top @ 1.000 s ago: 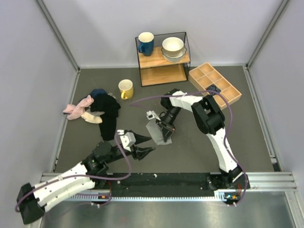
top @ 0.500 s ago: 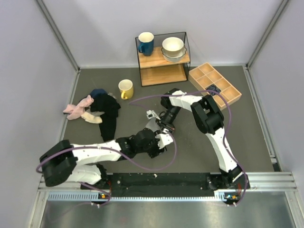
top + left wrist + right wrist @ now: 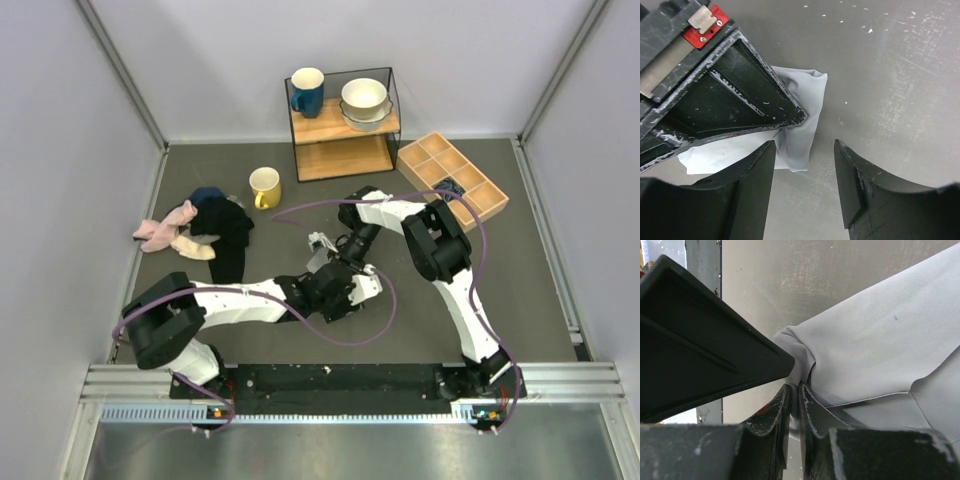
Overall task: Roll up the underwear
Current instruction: Roll the underwear to the center of the board.
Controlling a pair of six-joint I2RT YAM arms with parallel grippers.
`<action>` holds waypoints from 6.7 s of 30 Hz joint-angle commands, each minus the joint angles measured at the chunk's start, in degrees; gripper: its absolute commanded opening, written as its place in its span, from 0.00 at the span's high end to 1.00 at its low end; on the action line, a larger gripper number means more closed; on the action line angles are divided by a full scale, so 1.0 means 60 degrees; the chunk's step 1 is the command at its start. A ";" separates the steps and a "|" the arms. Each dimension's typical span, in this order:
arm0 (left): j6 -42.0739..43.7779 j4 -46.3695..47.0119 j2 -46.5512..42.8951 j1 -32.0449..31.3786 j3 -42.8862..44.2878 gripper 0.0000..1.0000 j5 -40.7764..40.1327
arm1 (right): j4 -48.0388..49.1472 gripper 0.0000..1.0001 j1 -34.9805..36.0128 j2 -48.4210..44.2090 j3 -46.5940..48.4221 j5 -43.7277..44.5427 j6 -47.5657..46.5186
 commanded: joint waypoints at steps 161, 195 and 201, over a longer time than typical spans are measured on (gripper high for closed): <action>-0.3379 -0.1503 0.4085 0.4158 0.2646 1.00 0.8559 | 0.2646 0.60 -0.3219 -0.6408 -0.3978 -0.1788 -0.2102; -0.5399 0.0179 0.3651 0.5565 0.2107 0.67 0.8620 | 0.8478 0.75 0.1337 -0.6148 -0.7602 0.4156 -0.2157; -0.5402 0.1235 0.0844 0.5990 0.0775 0.57 0.7042 | 0.7235 0.80 0.1323 -0.5928 -0.6973 0.3791 -0.2025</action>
